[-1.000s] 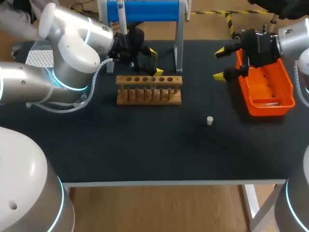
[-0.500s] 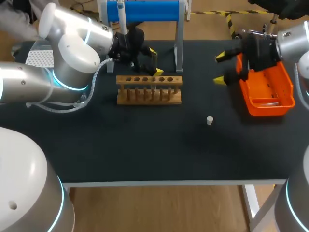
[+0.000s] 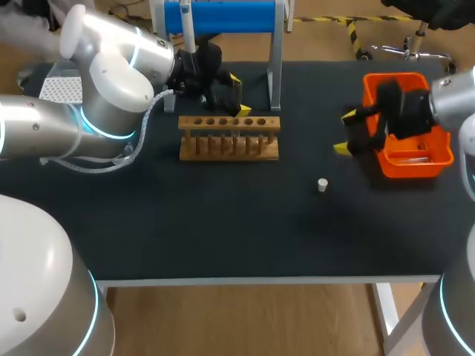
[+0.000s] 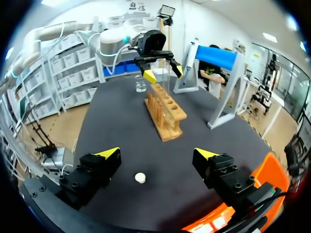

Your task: Invert the test tube, pick up the pipette, mount the tip to pipette, aspirate from beaker and dispense into the tube, eject the tip, return the pipette, and cap with the stopper.

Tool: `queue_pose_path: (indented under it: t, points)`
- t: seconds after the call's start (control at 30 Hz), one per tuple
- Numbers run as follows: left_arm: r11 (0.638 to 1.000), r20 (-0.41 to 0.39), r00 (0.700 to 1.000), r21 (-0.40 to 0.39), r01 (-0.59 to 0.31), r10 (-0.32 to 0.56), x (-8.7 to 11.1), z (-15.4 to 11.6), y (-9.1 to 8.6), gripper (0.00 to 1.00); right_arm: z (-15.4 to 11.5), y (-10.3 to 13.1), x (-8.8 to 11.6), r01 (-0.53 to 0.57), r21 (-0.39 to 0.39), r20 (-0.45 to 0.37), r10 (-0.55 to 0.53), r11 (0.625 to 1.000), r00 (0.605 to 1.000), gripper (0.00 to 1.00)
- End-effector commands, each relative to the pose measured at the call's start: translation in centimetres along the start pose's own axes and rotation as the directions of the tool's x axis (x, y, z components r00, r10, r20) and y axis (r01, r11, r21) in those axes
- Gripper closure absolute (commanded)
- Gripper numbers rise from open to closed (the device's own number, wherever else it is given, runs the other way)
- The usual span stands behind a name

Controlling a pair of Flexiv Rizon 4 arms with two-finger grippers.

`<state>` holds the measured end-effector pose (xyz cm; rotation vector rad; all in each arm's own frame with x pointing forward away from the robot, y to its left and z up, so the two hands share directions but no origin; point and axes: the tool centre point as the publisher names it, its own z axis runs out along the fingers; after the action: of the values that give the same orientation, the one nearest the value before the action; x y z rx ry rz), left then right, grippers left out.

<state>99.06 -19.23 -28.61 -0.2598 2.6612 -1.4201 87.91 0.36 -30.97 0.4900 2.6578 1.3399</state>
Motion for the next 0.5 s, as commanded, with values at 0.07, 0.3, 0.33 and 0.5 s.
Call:
queue_pose_path:
  t: [0.07,0.3,0.33,0.5]
  points:
    - [1.0,-0.003,1.0,-0.003,0.001,-0.001,-0.1,0.0,-0.1,0.0,0.7,-1.3,1.5,-0.021,-0.005,0.058,0.021,1.0,0.998,0.0]
    - [1.0,-0.003,1.0,-0.003,0.001,-0.001,-0.1,0.0,-0.1,0.0,2.1,-2.6,2.7,-0.059,0.002,0.075,0.059,0.998,0.995,0.0]
    - [1.0,-0.003,1.0,-0.003,0.001,-0.001,-0.1,0.0,-0.1,0.0,2.4,-3.0,2.9,-0.067,0.002,0.075,0.066,0.998,0.995,0.0]
    - [1.0,-0.003,1.0,-0.003,0.001,-0.001,-0.1,0.0,-0.1,0.0,3.1,-4.2,3.5,-0.093,0.01,0.077,0.092,0.996,0.993,0.0]
